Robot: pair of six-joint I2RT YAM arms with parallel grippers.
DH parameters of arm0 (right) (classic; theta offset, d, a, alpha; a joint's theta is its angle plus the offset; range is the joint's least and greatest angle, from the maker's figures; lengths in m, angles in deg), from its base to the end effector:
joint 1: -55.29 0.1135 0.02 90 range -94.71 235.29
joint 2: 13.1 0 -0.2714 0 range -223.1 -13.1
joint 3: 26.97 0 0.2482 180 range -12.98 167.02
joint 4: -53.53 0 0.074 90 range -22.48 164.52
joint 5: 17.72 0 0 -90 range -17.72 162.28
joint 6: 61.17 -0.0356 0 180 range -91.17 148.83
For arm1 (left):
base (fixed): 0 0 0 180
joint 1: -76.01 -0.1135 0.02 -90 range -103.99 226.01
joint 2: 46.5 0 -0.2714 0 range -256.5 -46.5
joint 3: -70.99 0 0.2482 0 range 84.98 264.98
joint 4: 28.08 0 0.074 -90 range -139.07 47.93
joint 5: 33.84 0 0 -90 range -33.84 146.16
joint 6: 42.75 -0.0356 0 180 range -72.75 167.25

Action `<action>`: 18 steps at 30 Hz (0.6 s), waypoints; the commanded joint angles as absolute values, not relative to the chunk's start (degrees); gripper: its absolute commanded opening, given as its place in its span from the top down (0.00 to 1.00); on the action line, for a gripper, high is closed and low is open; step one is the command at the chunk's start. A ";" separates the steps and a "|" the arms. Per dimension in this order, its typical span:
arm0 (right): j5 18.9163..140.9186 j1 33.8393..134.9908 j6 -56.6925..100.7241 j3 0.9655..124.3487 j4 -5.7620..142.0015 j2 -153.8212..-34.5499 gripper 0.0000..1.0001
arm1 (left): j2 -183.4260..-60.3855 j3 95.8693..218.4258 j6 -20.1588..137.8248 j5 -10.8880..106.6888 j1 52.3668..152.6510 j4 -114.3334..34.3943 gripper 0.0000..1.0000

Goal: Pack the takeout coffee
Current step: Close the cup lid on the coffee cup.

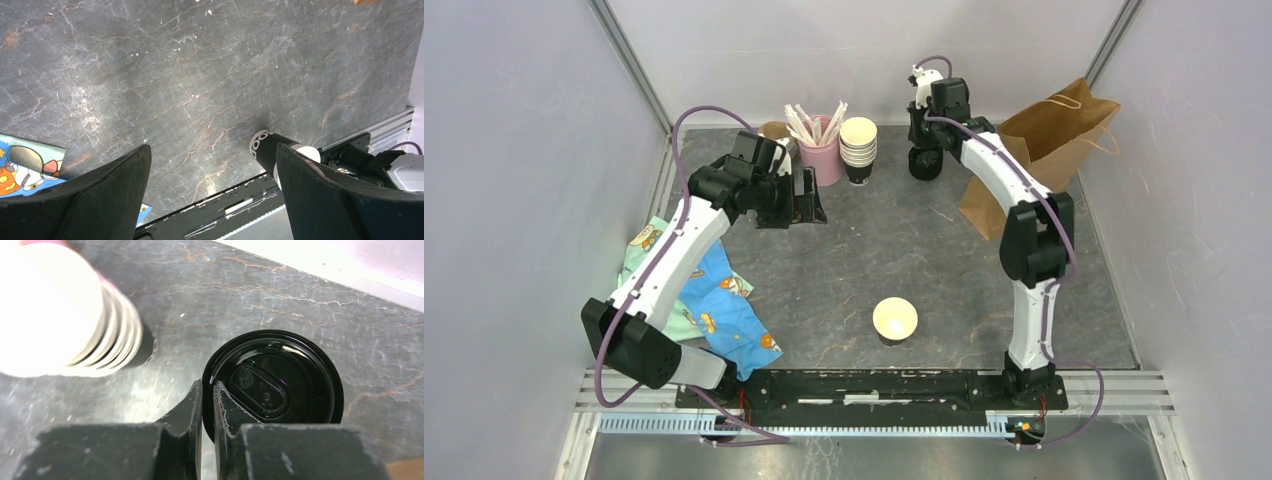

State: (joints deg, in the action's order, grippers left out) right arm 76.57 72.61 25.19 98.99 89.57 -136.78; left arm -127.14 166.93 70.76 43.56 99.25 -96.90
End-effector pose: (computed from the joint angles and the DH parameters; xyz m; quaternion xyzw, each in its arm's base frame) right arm 0.4856 0.1542 0.2884 -0.1225 0.8730 0.1181 0.4571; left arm 0.2541 -0.1176 0.3593 0.0321 0.9441 -0.2191 0.2442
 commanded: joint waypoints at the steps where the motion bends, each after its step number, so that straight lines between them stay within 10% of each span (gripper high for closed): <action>1: 82.59 75.46 31.26 89.92 91.72 -122.16 0.91 | -127.22 169.47 73.15 40.87 99.35 -93.27 0.00; 9: 95.40 89.36 37.85 60.35 86.65 -94.59 0.89 | -125.04 167.13 84.34 35.98 97.45 -82.54 0.00; 18: 104.84 95.87 39.26 53.80 85.72 -85.90 0.90 | -127.51 167.70 91.58 26.50 97.93 -77.78 0.08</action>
